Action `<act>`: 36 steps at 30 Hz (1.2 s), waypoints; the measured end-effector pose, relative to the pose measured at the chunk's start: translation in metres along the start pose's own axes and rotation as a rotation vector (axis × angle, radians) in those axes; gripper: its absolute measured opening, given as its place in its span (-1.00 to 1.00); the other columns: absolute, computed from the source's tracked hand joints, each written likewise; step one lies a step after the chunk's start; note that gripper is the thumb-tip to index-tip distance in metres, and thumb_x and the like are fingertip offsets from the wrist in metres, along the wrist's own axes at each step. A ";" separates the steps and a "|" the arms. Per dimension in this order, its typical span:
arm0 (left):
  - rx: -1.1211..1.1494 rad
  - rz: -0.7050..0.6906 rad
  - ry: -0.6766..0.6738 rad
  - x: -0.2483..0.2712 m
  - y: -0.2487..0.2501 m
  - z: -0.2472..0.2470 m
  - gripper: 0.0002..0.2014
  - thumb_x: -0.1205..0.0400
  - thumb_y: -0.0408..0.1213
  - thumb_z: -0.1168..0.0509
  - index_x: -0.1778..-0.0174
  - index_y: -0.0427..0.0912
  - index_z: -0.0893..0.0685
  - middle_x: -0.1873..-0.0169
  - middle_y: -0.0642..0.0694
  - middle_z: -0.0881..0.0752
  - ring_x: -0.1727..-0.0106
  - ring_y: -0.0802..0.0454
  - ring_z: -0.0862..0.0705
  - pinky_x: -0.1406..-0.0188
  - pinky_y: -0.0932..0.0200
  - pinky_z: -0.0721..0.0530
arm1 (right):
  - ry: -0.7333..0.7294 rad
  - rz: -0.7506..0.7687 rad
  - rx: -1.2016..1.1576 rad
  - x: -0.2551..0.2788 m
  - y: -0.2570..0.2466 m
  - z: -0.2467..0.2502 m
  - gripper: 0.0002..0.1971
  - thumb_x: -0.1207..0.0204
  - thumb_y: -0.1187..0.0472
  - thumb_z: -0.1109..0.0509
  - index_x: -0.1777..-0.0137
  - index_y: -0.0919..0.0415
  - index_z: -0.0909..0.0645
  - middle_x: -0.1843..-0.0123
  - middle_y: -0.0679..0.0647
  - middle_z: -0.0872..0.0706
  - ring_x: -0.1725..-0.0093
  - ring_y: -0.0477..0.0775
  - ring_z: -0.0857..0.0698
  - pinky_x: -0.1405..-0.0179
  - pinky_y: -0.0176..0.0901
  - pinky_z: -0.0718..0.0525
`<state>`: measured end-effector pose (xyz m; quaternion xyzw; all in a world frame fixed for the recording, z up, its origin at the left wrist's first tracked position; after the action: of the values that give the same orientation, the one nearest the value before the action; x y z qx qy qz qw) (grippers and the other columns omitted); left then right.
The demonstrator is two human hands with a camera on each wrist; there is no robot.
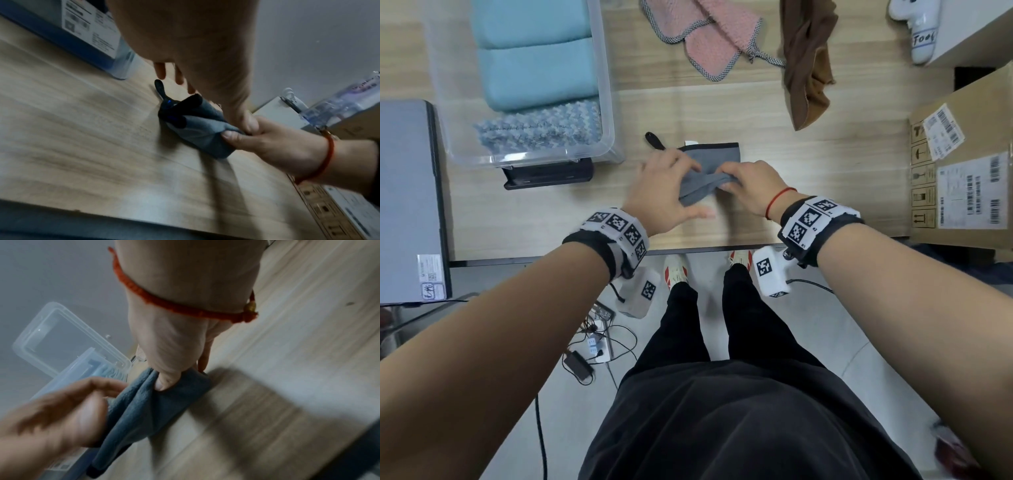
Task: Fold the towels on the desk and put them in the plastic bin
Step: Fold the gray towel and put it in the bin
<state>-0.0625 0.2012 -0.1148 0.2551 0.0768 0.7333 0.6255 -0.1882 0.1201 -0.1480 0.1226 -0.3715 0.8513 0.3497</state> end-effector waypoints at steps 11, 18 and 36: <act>0.234 0.261 -0.042 -0.018 -0.039 -0.022 -0.74 -0.72 -0.09 -0.20 -0.09 -0.22 -0.62 0.15 -0.15 -0.71 0.11 -0.15 -0.63 0.20 0.07 -0.46 | 0.013 -0.117 -0.118 -0.017 0.015 0.010 -0.69 -0.69 0.00 -0.26 -0.14 0.24 -0.63 0.09 0.10 -0.67 0.08 0.13 -0.60 0.14 -0.13 -0.43; 0.282 0.454 -0.054 -0.031 -0.055 -0.018 -0.54 -0.76 0.05 -0.04 0.43 -0.10 -0.34 0.48 -0.01 -0.45 0.45 0.08 -0.42 0.50 0.17 -0.25 | 0.103 -0.313 -0.200 -0.039 0.037 0.017 -0.66 -0.64 -0.07 -0.31 -0.08 0.21 -0.68 0.07 0.10 -0.66 0.06 0.11 -0.56 0.13 -0.18 -0.39; -0.013 0.338 0.066 -0.046 -0.039 -0.031 -0.55 -0.61 0.10 -0.29 -0.22 -0.18 -0.53 -0.15 -0.23 -0.45 -0.17 -0.20 -0.47 -0.12 -0.10 -0.57 | 0.237 -0.291 0.034 -0.052 0.022 0.019 -0.69 -0.64 0.03 -0.34 -0.23 0.23 -0.51 -0.23 0.22 -0.43 0.11 0.30 -0.59 0.11 0.05 -0.60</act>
<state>-0.0387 0.1720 -0.1705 0.2360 0.0488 0.8366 0.4919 -0.1668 0.0698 -0.1718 0.0801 -0.2915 0.8063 0.5084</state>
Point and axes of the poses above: each hand's wrist, its own x-axis away from the middle knuckle, its own z-axis out of the back of the hand, y = z × x, the point moved 8 cm from there along -x, towards the middle knuckle
